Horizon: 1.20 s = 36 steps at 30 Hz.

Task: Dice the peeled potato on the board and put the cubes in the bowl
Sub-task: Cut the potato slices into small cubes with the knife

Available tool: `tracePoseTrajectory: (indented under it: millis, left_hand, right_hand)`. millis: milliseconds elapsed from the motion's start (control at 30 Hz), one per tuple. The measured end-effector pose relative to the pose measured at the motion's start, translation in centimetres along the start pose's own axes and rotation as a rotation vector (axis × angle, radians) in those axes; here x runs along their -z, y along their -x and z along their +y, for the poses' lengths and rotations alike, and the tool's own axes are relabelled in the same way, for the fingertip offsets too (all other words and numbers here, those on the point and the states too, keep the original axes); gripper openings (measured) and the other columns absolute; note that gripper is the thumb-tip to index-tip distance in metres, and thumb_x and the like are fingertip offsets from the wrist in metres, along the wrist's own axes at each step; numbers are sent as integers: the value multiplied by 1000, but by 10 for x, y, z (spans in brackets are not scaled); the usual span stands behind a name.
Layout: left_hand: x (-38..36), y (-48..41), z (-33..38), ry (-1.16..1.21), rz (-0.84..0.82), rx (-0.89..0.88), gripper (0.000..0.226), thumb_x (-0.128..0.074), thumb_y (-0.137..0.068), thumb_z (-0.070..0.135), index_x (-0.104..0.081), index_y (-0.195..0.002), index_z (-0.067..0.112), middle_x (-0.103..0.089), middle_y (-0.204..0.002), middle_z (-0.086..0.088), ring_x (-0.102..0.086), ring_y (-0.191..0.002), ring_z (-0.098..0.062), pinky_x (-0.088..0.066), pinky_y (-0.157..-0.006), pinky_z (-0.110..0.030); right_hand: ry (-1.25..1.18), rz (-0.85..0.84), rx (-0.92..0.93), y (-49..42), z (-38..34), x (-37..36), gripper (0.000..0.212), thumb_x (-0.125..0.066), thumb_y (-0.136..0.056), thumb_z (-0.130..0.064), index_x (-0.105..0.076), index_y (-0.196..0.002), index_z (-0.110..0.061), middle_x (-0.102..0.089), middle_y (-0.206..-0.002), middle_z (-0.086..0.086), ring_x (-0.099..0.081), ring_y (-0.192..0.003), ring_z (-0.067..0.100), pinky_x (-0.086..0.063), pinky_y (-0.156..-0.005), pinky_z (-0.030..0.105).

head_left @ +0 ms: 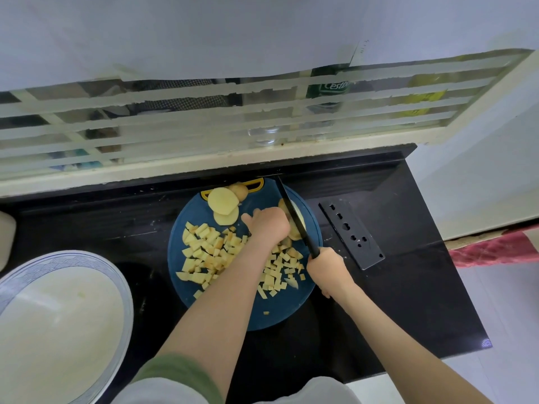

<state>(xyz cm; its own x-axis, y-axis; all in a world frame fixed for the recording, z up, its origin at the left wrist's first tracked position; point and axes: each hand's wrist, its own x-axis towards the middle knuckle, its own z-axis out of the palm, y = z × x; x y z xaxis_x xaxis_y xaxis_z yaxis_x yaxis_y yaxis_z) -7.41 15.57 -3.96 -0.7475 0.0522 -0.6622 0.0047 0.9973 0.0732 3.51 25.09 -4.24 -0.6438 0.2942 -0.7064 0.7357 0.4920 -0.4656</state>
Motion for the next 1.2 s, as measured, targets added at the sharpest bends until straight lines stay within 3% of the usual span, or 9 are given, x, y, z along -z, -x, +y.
tracePoseTrajectory:
  millis: [300,400,633,767,833,967,1033,1133,1200]
  left_hand:
    - [-2,0,1,-8,-6,0,26,-50,-91,15,-57,-115,19,-51,-127,-4,-33,-128,-25,-23,-95,-42]
    - [-3,-1,1,11,-8,7,24,-48,-93,19,-57,-116,19,-51,-127,-5,-34,-127,-25,-23,-97,-42]
    - [-3,1,2,-27,-2,4,33,-46,-91,11,-55,-121,19,-49,-130,-4,-32,-129,-25,-21,-101,-43]
    - [-3,2,2,-40,8,-10,34,-45,-91,10,-54,-122,17,-49,-131,-5,-32,-130,-26,-21,-103,-45]
    - [-4,1,2,-29,19,-2,34,-42,-93,14,-54,-125,18,-49,-133,-5,-32,-131,-26,-21,-103,-44]
    - [-7,4,3,-97,67,-8,37,-49,-93,25,-50,-130,18,-48,-134,-4,-34,-130,-26,-21,-104,-43]
    - [-10,7,8,-165,157,-20,45,-52,-93,32,-46,-134,16,-48,-134,-5,-37,-127,-26,-23,-103,-42]
    - [-15,11,20,-61,302,26,65,-33,-95,58,-45,-132,7,-50,-129,-10,-43,-120,-26,-26,-99,-40]
    - [-20,12,27,-55,339,27,76,-39,-88,67,-43,-132,5,-48,-128,-11,-43,-118,-27,-27,-97,-39]
  right_hand:
    - [-154,-157,-96,10,16,18,13,-41,-97,-17,-50,-88,-11,-42,-62,6,-33,-33,14,-33,-37,23]
    - [-116,-145,-89,12,17,18,14,-41,-98,-17,-50,-89,-13,-46,-64,7,-36,-34,14,-35,-37,23]
    - [-13,-30,15,-2,3,3,10,-44,-96,-12,-53,-97,-10,-57,-80,8,-52,-60,18,-38,-43,24]
    - [-171,-105,19,6,5,13,12,-44,-96,-13,-52,-88,-8,-44,-66,5,-36,-44,14,-32,-39,26]
    - [-289,-143,3,12,7,23,9,-44,-93,-10,-48,-85,-9,-36,-62,5,-27,-37,14,-26,-36,22]
    - [-403,-96,-1,16,10,36,10,-44,-90,-6,-47,-82,-10,-35,-55,5,-27,-34,15,-26,-34,20]
    - [-402,-68,2,14,13,42,12,-43,-91,-5,-47,-80,-9,-37,-53,5,-28,-33,16,-27,-34,21]
    - [-402,-60,-22,8,22,47,11,-43,-89,-3,-48,-80,-7,-38,-53,7,-30,-33,18,-29,-35,21]
    - [-420,-55,-38,2,28,48,11,-43,-88,-1,-48,-79,-7,-38,-54,9,-31,-34,19,-29,-38,23]
